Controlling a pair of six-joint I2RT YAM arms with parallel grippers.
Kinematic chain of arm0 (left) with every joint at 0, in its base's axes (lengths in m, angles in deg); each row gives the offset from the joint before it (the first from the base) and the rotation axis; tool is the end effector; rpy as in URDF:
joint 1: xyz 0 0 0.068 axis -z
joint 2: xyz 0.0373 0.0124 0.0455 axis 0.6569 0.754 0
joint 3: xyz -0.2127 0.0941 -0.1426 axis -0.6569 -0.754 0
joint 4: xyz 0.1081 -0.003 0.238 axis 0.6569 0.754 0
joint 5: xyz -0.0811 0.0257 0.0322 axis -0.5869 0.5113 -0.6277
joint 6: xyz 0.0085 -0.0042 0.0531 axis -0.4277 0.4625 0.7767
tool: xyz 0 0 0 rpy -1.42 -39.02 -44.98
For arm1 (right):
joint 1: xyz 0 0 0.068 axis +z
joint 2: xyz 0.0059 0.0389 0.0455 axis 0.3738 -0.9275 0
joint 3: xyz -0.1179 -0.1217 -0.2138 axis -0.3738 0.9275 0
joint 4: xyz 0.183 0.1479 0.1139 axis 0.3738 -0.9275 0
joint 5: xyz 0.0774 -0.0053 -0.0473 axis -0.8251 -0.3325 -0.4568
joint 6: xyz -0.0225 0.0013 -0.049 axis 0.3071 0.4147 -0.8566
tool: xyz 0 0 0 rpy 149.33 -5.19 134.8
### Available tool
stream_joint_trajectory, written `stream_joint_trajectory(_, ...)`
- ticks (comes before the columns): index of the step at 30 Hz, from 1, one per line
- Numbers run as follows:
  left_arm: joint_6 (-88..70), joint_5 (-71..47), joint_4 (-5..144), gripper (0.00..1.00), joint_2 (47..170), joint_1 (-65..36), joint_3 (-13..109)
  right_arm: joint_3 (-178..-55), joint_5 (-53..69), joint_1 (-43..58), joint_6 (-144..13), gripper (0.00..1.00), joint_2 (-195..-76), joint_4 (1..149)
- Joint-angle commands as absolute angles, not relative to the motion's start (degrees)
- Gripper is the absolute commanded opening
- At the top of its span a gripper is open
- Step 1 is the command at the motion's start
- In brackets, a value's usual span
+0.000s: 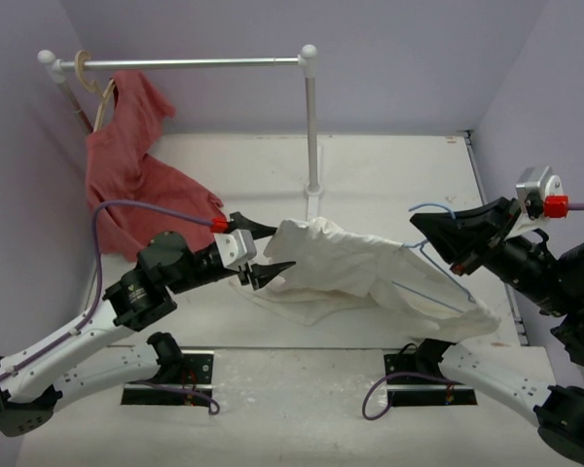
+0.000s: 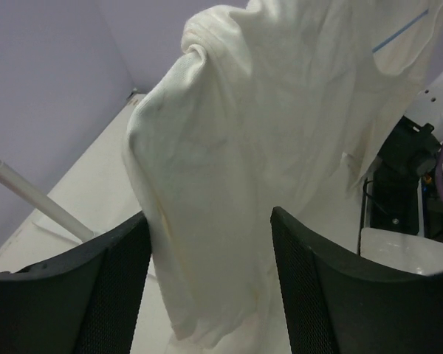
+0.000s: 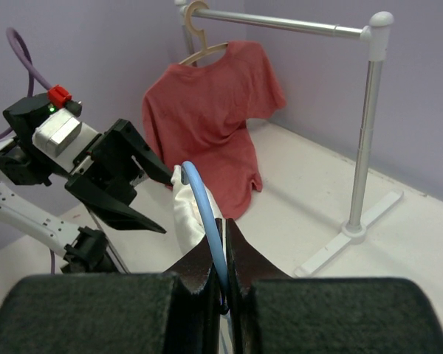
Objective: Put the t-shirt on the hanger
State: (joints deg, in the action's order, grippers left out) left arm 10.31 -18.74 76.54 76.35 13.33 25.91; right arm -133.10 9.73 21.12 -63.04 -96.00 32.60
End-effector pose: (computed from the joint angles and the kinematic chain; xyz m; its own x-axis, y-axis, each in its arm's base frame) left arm 0.0939 -0.1469 0.3866 0.1373 0.0181 -0.9904 0.9251 0.3550 0.1348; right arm 0.0288 0.0320 0.5295 -0.0360 0.1873 -0.9816 -0.7583 0.6347 0.1489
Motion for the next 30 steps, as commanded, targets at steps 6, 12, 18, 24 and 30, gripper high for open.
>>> stream_joint_trajectory(6, 10.3, -17.8, 75.1, 0.01, 74.4, 13.2, 25.9, -136.4, 7.2, 21.2, -62.5, 0.00, -96.7, 34.7)
stream_joint_trajectory(12, 9.3, -12.7, 73.6, 0.00, 76.1, 13.2, 26.8, -136.4, 11.8, 21.2, -62.4, 0.00, -96.7, 34.4)
stream_joint_trajectory(18, 2.0, 18.4, 76.4, 0.00, 76.8, 13.0, 27.5, -136.7, 24.8, 21.2, -60.1, 0.00, -96.5, 33.8)
stream_joint_trajectory(24, -4.9, 31.5, 77.7, 0.00, 74.6, 11.6, 25.4, -136.8, 33.0, 21.2, -60.6, 0.00, -97.3, 33.9)
stream_joint_trajectory(30, -6.6, 33.8, 79.1, 0.00, 74.4, 10.8, 25.2, -135.8, 33.9, 21.2, -60.8, 0.00, -96.5, 34.0)
